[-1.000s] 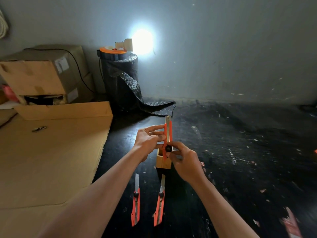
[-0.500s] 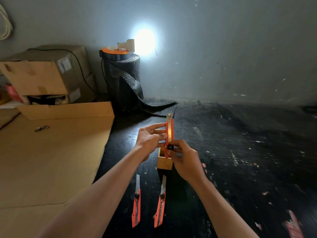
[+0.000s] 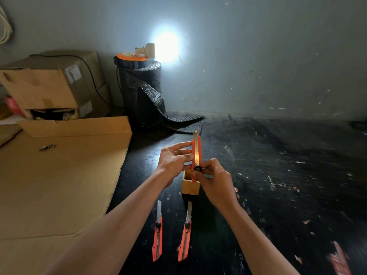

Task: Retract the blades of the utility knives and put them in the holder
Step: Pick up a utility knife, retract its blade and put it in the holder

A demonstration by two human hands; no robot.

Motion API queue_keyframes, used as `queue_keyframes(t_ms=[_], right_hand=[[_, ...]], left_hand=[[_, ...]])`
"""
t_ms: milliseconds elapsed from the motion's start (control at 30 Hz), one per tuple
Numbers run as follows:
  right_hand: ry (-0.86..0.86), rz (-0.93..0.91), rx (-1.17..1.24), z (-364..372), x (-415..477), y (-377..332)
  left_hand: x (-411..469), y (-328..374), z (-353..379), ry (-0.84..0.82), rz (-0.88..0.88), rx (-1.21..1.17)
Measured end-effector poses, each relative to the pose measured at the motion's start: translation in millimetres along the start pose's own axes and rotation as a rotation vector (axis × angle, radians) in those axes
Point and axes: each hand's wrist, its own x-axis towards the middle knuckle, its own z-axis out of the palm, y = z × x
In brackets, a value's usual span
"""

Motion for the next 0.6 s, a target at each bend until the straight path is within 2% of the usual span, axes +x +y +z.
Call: queue_keyframes(t_ms=[200, 400, 600], right_hand=[[-0.09, -0.064, -0.042, 2, -1, 6], [-0.007, -0.011, -0.003, 11, 0, 10], [-0.01, 0.016, 0.045, 13, 6, 15]], left_hand=[[0, 0, -4, 0.013, 0.0, -0.014], [0, -5, -3, 0.016, 0.003, 0.014], [3, -13, -7, -0.001, 0.012, 0.018]])
